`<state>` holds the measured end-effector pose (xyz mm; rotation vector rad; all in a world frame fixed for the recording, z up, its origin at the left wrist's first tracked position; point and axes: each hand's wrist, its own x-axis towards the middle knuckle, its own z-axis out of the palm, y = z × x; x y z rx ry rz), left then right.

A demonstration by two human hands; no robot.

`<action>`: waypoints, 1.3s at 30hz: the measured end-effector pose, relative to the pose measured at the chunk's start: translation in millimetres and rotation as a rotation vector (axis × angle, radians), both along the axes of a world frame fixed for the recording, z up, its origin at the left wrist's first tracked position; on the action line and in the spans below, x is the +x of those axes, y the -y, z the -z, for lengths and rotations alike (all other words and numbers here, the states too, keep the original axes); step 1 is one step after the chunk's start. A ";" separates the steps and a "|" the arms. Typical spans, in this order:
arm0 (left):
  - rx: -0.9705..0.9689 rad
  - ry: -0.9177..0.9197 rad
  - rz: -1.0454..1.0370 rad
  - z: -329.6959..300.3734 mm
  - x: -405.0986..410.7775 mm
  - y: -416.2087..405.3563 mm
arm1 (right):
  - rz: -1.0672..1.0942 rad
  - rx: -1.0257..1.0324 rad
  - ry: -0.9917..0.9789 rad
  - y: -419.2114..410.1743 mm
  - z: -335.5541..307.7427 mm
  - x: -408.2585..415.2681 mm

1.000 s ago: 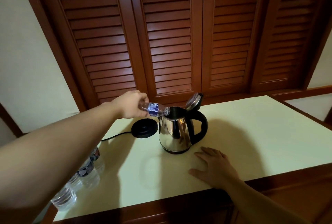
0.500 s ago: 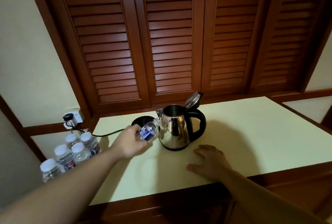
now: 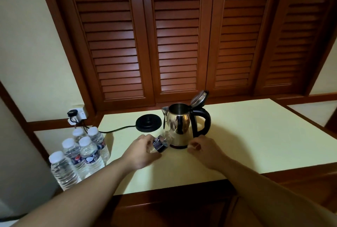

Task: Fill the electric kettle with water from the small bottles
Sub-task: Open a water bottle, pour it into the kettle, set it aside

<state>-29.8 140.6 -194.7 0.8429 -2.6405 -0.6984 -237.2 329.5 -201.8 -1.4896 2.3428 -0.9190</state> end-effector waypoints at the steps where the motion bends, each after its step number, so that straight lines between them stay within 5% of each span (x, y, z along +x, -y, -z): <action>1: -0.017 -0.004 0.009 0.4 -1.0 -1.8 | 0.011 -0.074 0.038 0.1 -8.8 1.1; 5: -0.064 -0.016 0.075 -3.3 -7.2 -9.2 | -0.037 -0.201 0.173 -3.5 -41.8 2.1; 33: -0.136 -0.098 0.167 -27.2 -20.2 -34.4 | -0.113 -0.152 0.260 -31.6 -62.6 2.9; 39: -0.159 -0.047 0.200 -17.7 -22.2 -40.2 | 0.012 -0.127 0.211 -30.3 -59.3 6.9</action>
